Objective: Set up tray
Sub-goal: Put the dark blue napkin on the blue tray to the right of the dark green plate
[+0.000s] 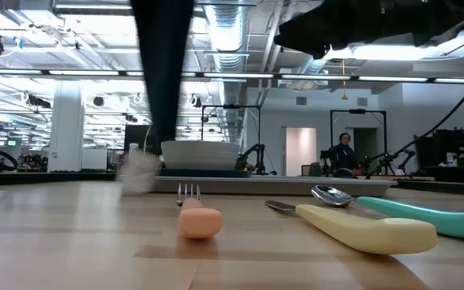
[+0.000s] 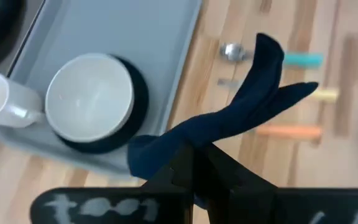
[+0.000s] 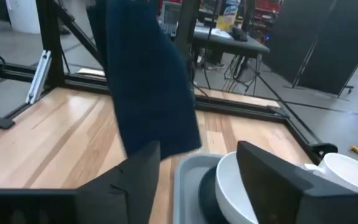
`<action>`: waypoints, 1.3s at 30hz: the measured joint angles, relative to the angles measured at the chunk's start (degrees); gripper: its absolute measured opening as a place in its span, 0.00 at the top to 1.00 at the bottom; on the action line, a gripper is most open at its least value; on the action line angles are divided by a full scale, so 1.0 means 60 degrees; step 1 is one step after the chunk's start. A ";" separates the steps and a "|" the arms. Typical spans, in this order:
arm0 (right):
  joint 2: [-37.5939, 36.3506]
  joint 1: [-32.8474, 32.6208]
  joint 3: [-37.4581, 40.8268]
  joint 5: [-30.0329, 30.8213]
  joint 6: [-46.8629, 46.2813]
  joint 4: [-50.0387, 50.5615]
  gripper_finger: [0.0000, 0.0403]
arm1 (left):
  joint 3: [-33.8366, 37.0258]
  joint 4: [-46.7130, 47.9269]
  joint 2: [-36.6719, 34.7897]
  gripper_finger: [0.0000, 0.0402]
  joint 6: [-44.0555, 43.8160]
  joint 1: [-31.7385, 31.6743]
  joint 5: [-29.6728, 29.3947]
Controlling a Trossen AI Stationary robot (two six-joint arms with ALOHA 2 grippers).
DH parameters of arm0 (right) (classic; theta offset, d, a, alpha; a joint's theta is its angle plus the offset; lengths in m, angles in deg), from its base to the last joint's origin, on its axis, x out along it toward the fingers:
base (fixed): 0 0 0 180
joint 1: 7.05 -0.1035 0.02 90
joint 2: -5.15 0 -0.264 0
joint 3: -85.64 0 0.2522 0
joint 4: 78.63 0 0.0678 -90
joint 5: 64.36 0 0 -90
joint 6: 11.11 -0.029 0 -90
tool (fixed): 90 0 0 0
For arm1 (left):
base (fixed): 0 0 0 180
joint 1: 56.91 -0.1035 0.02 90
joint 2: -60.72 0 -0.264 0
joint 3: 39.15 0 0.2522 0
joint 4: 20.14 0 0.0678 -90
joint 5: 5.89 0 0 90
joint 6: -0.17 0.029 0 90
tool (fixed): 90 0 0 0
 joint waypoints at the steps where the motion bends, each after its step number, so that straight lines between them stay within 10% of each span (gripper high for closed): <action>1: 0.0000 0.0000 -0.0017 0.0000 0.0004 -0.0001 0.46 | -0.0062 -0.0211 0.0000 1.00 0.0000 -0.0135 0.0066; 26: 0.0000 -0.0688 -0.0791 -0.0463 0.0095 -0.0409 0.35 | -0.0553 -0.3938 0.0859 1.00 0.0182 -0.2516 0.3209; 39: 0.0000 -0.1075 -0.0788 -0.0492 0.0015 -0.0361 0.35 | -0.1733 -0.3235 0.1545 1.00 0.0523 -0.2651 0.2723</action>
